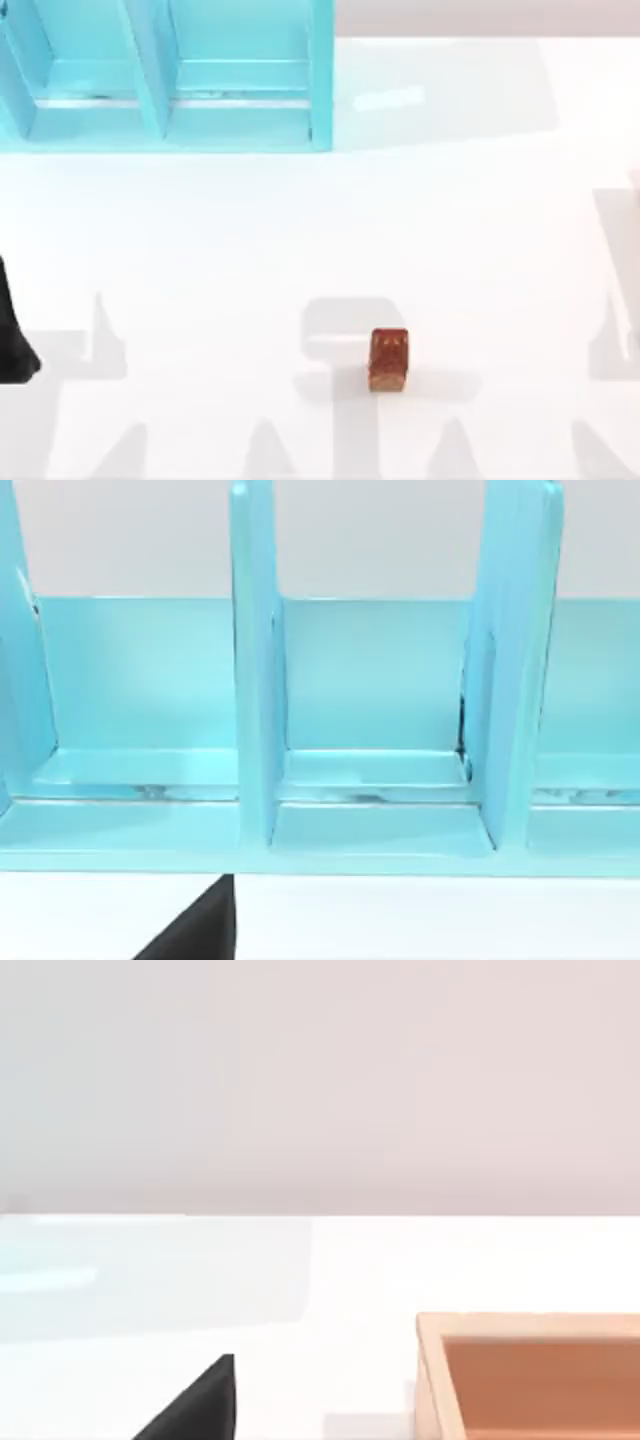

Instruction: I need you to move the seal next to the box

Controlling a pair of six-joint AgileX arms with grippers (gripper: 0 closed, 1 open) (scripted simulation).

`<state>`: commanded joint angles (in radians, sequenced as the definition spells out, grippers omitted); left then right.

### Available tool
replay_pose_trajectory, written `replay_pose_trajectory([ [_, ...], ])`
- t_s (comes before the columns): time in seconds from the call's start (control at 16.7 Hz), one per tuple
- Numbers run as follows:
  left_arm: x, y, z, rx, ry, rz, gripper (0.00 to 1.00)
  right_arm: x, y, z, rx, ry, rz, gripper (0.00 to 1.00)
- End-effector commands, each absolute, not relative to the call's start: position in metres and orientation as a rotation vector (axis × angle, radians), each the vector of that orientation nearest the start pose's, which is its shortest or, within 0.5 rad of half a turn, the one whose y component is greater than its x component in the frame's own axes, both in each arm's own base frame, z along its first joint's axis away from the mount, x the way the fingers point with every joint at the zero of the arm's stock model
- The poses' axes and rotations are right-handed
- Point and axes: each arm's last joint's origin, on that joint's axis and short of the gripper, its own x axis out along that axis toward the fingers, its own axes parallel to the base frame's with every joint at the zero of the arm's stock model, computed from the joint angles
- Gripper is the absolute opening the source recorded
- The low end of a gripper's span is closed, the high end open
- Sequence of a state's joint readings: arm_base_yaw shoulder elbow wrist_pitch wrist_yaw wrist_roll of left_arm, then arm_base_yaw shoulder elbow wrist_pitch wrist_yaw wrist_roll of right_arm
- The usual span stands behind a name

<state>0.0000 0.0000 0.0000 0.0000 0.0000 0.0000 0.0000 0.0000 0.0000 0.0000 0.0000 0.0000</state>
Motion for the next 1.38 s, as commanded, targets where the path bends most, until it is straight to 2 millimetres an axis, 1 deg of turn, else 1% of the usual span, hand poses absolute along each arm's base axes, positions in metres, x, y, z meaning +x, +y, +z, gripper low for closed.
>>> replay_pose_trajectory([
  [0.18,0.106,-0.001,0.160,0.000,0.000,0.000,1.00,0.106,0.000,0.162,0.008,0.008,0.009,1.00],
  [0.3,0.106,-0.001,0.160,0.000,0.000,0.000,1.00,0.106,0.004,0.171,0.047,0.050,0.050,1.00],
  [0.42,0.106,-0.001,0.160,0.000,0.000,0.000,1.00,0.108,0.012,0.188,0.104,0.126,0.109,1.00],
  [0.54,0.106,-0.001,0.160,0.000,0.000,0.000,1.00,0.113,0.022,0.210,0.165,0.240,0.175,1.00],
  [0.72,0.106,-0.001,0.160,0.000,0.000,0.000,1.00,0.131,0.046,0.244,0.237,0.475,0.257,1.00],
  [0.9,0.106,-0.001,0.160,0.000,0.000,0.000,1.00,0.162,0.085,0.272,0.258,0.754,0.292,1.00],
  [1.02,0.106,-0.001,0.160,0.000,0.000,0.000,1.00,0.186,0.119,0.281,0.241,0.943,0.280,1.00],
  [1.2,0.106,-0.001,0.160,0.000,0.000,0.000,1.00,0.219,0.175,0.276,0.182,1.191,0.220,1.00],
  [1.38,0.106,-0.001,0.160,0.000,0.000,0.000,1.00,0.244,0.225,0.259,0.112,1.373,0.139,1.00],
])
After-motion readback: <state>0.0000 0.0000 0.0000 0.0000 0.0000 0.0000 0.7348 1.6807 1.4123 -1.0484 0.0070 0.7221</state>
